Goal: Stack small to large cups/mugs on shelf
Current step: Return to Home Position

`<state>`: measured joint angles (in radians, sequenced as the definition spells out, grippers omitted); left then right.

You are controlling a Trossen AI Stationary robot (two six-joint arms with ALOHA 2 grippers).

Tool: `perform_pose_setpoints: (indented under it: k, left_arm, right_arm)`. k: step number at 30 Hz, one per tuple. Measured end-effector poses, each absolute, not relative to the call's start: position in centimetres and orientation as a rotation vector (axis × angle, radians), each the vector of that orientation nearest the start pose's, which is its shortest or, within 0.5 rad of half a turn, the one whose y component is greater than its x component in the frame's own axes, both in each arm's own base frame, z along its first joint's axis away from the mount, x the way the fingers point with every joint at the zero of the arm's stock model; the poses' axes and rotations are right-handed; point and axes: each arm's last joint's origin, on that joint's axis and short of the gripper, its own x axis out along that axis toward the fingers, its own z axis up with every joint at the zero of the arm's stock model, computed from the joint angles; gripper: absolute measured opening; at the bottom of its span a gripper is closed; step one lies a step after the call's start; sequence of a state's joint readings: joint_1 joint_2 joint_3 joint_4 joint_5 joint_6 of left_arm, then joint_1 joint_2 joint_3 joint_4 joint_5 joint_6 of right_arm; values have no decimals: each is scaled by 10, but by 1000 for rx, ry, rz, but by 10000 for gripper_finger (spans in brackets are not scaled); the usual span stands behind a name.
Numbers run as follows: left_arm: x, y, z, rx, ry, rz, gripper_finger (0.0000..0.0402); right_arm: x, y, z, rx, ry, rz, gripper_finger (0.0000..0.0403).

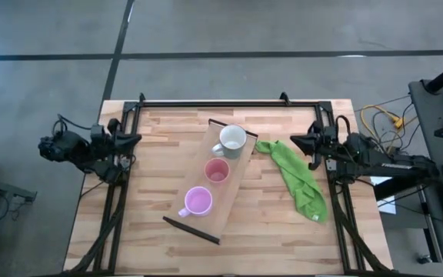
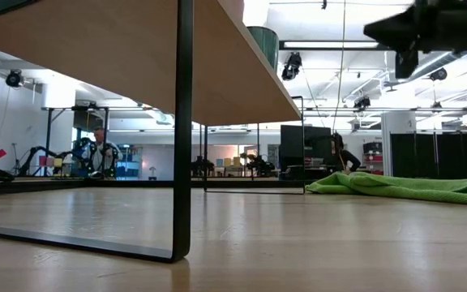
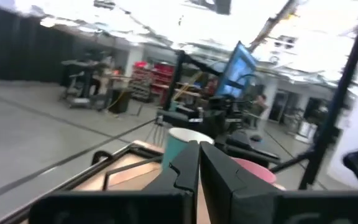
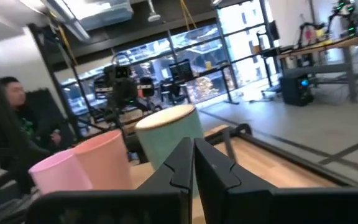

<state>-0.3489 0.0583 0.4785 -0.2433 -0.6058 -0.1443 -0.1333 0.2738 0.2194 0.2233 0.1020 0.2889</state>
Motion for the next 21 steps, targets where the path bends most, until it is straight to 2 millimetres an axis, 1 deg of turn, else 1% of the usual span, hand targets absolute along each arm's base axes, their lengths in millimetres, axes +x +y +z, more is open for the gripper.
perform_pose_setpoints:
  k: [5,8,12,14,18,21]
  left_arm:
    - [48,-5,285,-166,-176,50,0]
    - [53,-9,275,-143,-135,-21,0]
    - [61,-12,260,-143,-100,-23,0]
    - [66,-14,250,-157,-92,-22,0]
    - [74,-17,239,-175,-143,-23,0]
    - [80,-19,226,-178,-152,-23,0]
  right_arm:
    - [98,-14,217,307,-241,-145,8]
    - [93,-12,209,297,-265,-78,8]
    - [91,-11,197,303,-285,-58,8]
    - [94,-12,191,312,-251,-63,8]
    - [96,-12,185,324,-203,-74,8]
    - [96,-12,186,314,-213,-73,8]
